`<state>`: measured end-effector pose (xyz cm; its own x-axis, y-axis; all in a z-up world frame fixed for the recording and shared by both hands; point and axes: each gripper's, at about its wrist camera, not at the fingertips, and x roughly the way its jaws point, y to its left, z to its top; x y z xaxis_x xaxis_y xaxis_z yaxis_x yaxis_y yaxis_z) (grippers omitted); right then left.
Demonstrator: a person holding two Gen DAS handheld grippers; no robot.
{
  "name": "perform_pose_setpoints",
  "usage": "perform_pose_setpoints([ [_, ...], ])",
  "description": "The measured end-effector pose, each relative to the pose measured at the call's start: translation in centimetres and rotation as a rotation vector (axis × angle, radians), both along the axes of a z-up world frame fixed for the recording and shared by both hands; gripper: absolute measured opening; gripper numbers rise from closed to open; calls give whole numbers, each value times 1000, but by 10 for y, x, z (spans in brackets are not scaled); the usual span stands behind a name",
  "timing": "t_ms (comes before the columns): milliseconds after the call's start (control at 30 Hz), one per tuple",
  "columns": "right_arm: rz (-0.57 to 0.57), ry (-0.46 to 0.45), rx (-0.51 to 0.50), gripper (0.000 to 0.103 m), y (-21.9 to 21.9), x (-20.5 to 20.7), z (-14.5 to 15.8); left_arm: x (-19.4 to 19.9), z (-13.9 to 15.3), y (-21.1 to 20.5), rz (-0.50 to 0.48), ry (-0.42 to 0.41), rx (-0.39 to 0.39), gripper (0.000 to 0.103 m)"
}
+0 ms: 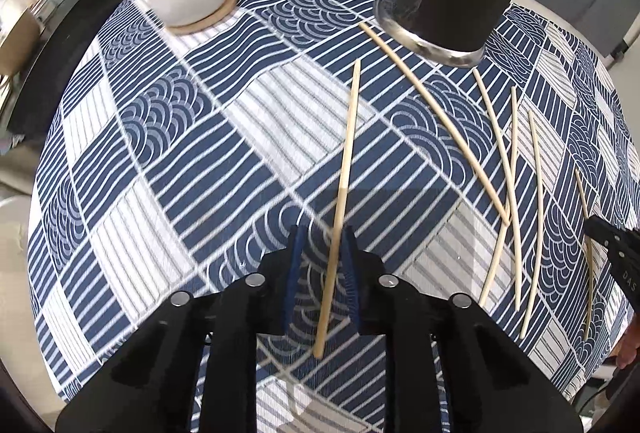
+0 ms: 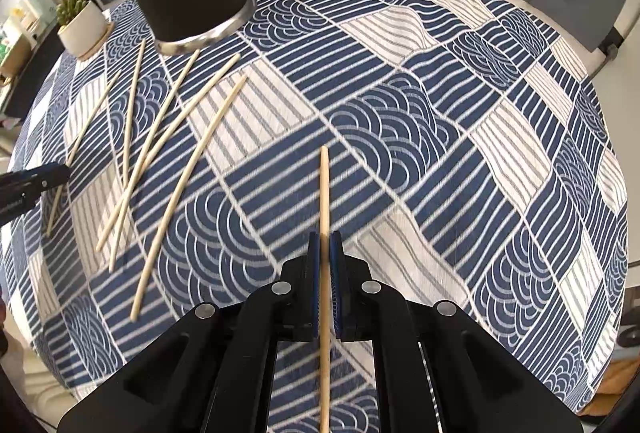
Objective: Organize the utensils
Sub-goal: 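Lift both held sticks upright and carry them above the black cup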
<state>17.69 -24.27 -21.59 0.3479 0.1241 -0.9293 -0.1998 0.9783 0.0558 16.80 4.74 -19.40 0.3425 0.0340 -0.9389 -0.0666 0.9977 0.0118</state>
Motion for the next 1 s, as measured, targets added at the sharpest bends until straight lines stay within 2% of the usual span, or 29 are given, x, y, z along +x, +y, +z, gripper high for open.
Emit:
perform_pose_setpoints([
  [133, 7, 3, -8, 5, -5, -12, 0, -9, 1, 3, 18, 8, -12, 7],
  [200, 0, 6, -7, 5, -8, -16, 0, -17, 2, 7, 24, 14, -31, 5],
  [333, -9, 2, -9, 5, -11, -25, 3, -20, 1, 15, 31, 24, -57, 5],
  [600, -19, -35, -3, 5, -20, -28, 24, -30, 10, 25, 53, 25, -57, 5],
  [833, -48, -70, 47, 5, -25, -16, 51, -29, 44, 38, 57, -9, -48, 5],
  [1000, -57, -107, 81, 5, -27, -5, 76, -12, 72, 30, 37, -61, -41, 5],
])
